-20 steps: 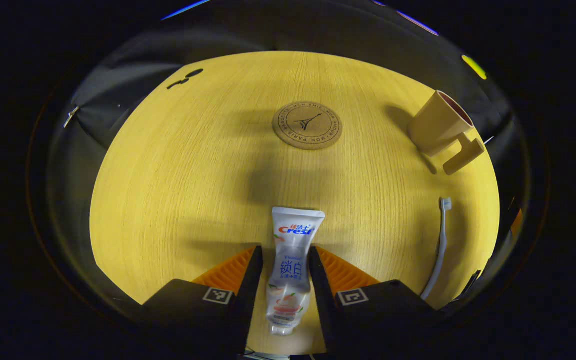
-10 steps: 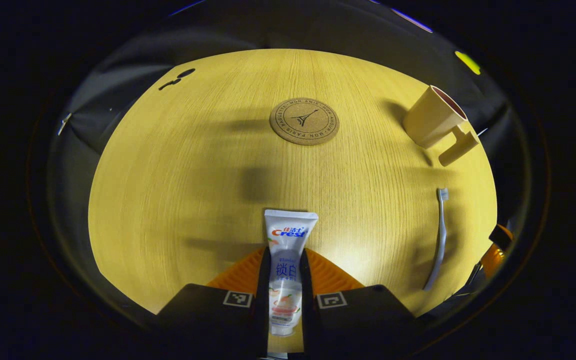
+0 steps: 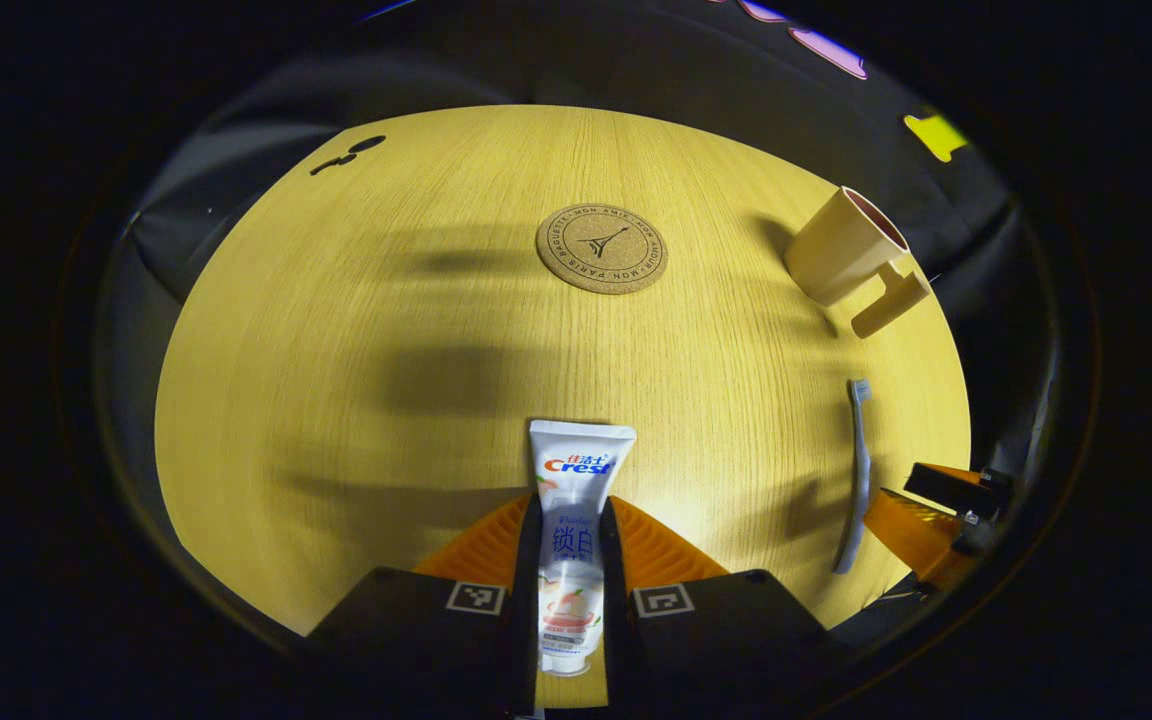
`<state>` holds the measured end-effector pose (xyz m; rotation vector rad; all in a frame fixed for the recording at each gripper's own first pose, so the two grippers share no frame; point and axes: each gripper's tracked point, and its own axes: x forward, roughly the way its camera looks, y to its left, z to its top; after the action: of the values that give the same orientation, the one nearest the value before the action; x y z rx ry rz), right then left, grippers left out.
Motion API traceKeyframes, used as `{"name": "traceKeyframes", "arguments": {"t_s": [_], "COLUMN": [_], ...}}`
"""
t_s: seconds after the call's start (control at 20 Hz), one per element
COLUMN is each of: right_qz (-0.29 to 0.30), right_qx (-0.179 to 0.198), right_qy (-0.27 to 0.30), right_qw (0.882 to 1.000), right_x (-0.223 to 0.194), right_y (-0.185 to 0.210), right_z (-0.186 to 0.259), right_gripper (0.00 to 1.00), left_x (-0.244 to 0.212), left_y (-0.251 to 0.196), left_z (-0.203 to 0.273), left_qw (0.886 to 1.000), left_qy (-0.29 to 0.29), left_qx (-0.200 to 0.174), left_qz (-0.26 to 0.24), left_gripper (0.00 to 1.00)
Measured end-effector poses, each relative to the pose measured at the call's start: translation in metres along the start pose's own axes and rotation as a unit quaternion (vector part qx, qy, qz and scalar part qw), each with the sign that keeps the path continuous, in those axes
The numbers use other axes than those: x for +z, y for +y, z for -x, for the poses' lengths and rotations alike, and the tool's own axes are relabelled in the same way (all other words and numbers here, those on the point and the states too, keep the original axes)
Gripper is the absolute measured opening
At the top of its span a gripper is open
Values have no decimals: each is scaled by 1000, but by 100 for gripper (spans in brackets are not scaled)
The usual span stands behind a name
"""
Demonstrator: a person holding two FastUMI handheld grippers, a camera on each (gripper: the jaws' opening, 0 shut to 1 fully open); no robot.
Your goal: Put the toothbrush and toothpaste on the desktop into the cup, then pick up the cup and place it on the coaster on the desktop.
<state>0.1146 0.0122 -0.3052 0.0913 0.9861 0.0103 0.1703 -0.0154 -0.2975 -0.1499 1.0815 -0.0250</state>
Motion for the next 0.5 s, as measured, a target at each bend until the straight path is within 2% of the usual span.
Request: {"name": "traceKeyframes", "arguments": {"t_s": [0.15,0.3,0.35,0.4,0.45,0.5], "right_qz": [3,-3,-5,-8,-9,-2], "right_qx": [-12,-26,-30,-29,-34,-46], "right_qy": [16,44,34,39,37,46], "right_qw": [1000,999,999,999,999,998], "right_x": [-1,-10,-4,-5,-3,-4], "right_y": [-3,-5,-6,-4,-6,-13], "right_z": [-13,-24,-24,-29,-29,-29], "right_gripper": [94,75,70,58,60,47], "left_x": [0,0,0,0,-1,0], "left_y": [0,0,0,0,0,0], "left_z": [0,1,1,1,1,1], "left_qw": [1000,1000,1000,1000,1000,1000], "left_qy": [1,1,2,2,2,3], "left_qx": [-2,-4,-5,-6,-6,-6], "left_qz": [-5,-7,-8,-8,-9,-8], "left_gripper": [33,33,33,33,33,33]}}
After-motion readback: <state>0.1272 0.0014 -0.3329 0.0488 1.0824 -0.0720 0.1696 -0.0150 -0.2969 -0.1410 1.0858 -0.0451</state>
